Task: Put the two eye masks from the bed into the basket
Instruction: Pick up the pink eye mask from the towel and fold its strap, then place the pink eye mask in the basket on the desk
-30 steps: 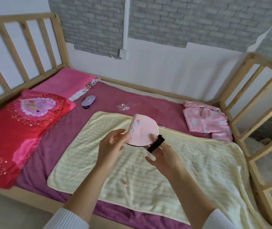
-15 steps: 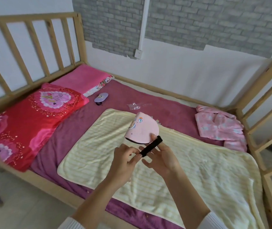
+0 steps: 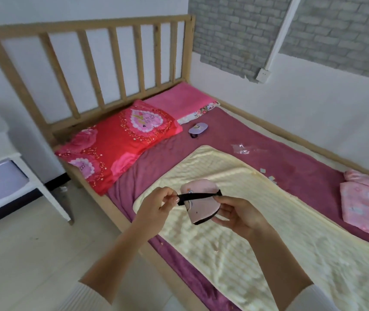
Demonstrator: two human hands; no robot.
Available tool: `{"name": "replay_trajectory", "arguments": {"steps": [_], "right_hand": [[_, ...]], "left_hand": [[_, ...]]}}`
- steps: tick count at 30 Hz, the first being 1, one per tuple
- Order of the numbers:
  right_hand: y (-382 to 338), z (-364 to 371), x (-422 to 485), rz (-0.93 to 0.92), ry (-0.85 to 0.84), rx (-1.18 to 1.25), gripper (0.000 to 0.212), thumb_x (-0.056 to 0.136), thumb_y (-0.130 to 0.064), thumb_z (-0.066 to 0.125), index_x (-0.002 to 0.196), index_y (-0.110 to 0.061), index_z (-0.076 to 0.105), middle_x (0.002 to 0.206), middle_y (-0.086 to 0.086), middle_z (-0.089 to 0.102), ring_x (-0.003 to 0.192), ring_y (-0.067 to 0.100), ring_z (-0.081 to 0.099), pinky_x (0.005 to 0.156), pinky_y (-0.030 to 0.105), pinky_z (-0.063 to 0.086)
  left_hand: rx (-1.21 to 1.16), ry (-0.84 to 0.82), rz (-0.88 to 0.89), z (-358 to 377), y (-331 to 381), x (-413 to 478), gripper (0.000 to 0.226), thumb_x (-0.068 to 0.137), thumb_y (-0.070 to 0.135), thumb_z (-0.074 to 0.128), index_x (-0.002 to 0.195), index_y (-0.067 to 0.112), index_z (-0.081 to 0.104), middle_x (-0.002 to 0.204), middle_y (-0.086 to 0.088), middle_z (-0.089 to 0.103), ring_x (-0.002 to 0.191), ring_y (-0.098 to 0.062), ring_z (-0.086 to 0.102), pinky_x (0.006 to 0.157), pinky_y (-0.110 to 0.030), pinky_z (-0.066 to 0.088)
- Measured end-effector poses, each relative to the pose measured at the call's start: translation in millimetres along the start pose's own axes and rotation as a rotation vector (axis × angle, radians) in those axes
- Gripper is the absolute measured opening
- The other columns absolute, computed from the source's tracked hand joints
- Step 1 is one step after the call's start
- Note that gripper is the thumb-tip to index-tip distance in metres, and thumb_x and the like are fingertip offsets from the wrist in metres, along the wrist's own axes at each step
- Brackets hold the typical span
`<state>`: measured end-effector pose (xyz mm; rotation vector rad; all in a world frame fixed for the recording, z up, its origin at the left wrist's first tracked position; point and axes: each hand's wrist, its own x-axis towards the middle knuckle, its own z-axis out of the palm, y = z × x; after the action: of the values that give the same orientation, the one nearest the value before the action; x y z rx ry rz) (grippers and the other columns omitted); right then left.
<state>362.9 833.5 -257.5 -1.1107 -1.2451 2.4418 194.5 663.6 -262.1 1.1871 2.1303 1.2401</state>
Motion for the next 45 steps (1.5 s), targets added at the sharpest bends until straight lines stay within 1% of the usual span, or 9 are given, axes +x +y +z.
{"name": "replay_trajectory", "arguments": {"steps": [4, 9, 12, 14, 21, 26, 36, 41, 45], "right_hand": [[18.1, 63.3, 42.1, 0.059, -0.079, -0.054, 0.007, 0.073, -0.013, 0.074, 0.079, -0.014, 0.077, 0.081, 0.004, 0.073, 0.079, 0.016, 0.071, 0.074, 0.036, 0.059], [37.8, 171.6, 106.1, 0.064, -0.187, -0.182, 0.008, 0.078, -0.017, 0.068, 0.074, -0.02, 0.074, 0.081, -0.001, 0.073, 0.075, 0.01, 0.069, 0.076, 0.032, 0.056], [50.1, 252.6, 143.7, 0.078, -0.216, -0.231, 0.011, 0.082, -0.016, 0.064, 0.071, -0.018, 0.066, 0.065, -0.004, 0.064, 0.057, 0.008, 0.06, 0.07, 0.028, 0.052], [59.5, 308.3, 168.0, 0.102, -0.237, -0.279, 0.02, 0.084, -0.013, 0.062, 0.064, -0.017, 0.064, 0.051, -0.007, 0.061, 0.045, 0.006, 0.056, 0.062, 0.026, 0.049], [82.1, 479.3, 250.0, 0.178, -0.308, -0.339, 0.009, 0.08, -0.013, 0.058, 0.081, -0.012, 0.066, 0.076, 0.006, 0.069, 0.073, 0.022, 0.063, 0.073, 0.035, 0.049], [90.1, 576.8, 310.5, 0.086, -0.398, -0.511, 0.016, 0.079, -0.006, 0.068, 0.094, -0.006, 0.068, 0.055, -0.007, 0.068, 0.049, 0.006, 0.06, 0.062, 0.027, 0.044], [83.1, 741.3, 466.2, 0.12, -0.429, -0.573, 0.008, 0.074, -0.003, 0.064, 0.076, -0.011, 0.062, 0.064, 0.003, 0.065, 0.054, 0.014, 0.062, 0.056, 0.026, 0.051], [108.6, 803.5, 528.8, 0.188, -0.369, -0.647, 0.007, 0.076, -0.002, 0.062, 0.082, -0.006, 0.06, 0.07, 0.009, 0.061, 0.061, 0.02, 0.06, 0.058, 0.028, 0.05], [144.7, 824.4, 558.1, 0.335, -0.251, -0.676, 0.012, 0.077, 0.004, 0.06, 0.068, -0.003, 0.056, 0.068, 0.011, 0.054, 0.055, 0.021, 0.052, 0.053, 0.027, 0.039]], "left_hand": [[-0.14, 0.089, -0.183, -44.3, -40.5, -7.3, 0.015, 0.089, 0.025, 0.059, 0.076, 0.033, 0.061, 0.075, 0.0, 0.072, 0.071, -0.015, 0.066, 0.065, -0.029, 0.048], [-0.596, 0.258, -0.51, -123.6, -109.8, -5.1, 0.005, 0.089, 0.026, 0.062, 0.086, 0.022, 0.064, 0.07, 0.001, 0.074, 0.062, -0.011, 0.071, 0.047, -0.019, 0.051], [-0.765, 0.342, -0.57, -187.7, -149.0, -4.6, 0.014, 0.085, 0.021, 0.068, 0.098, 0.018, 0.063, 0.073, -0.003, 0.074, 0.063, -0.018, 0.071, 0.052, -0.023, 0.054], [-0.787, 0.386, -0.576, -236.2, -172.8, -5.9, 0.02, 0.085, 0.015, 0.067, 0.104, 0.013, 0.062, 0.082, -0.01, 0.072, 0.065, -0.019, 0.071, 0.055, -0.024, 0.056], [-0.747, 0.566, -0.633, -390.4, -251.2, -7.8, 0.028, 0.086, 0.007, 0.065, 0.113, 0.003, 0.061, 0.078, -0.011, 0.064, 0.063, -0.02, 0.059, 0.07, -0.032, 0.053], [-0.765, 0.67, -0.657, -463.8, -303.6, 14.9, 0.027, 0.086, 0.008, 0.065, 0.112, 0.005, 0.062, 0.076, -0.01, 0.063, 0.063, -0.021, 0.057, 0.069, -0.032, 0.053], [-0.573, 0.874, -0.706, -592.1, -410.2, 91.1, 0.026, 0.083, 0.015, 0.067, 0.109, 0.014, 0.064, 0.085, -0.007, 0.075, 0.076, -0.021, 0.071, 0.072, -0.033, 0.052], [0.216, 1.014, -0.853, -620.9, -473.3, 101.5, 0.048, 0.082, 0.015, 0.067, 0.128, 0.012, 0.052, 0.132, -0.014, 0.052, 0.127, -0.032, 0.04, 0.104, -0.038, 0.032], [0.27, 0.921, -0.997, -623.7, -510.0, 93.1, 0.064, 0.087, 0.018, 0.06, 0.143, 0.01, 0.032, 0.149, -0.019, 0.034, 0.137, -0.037, 0.025, 0.108, -0.051, 0.031]]}}
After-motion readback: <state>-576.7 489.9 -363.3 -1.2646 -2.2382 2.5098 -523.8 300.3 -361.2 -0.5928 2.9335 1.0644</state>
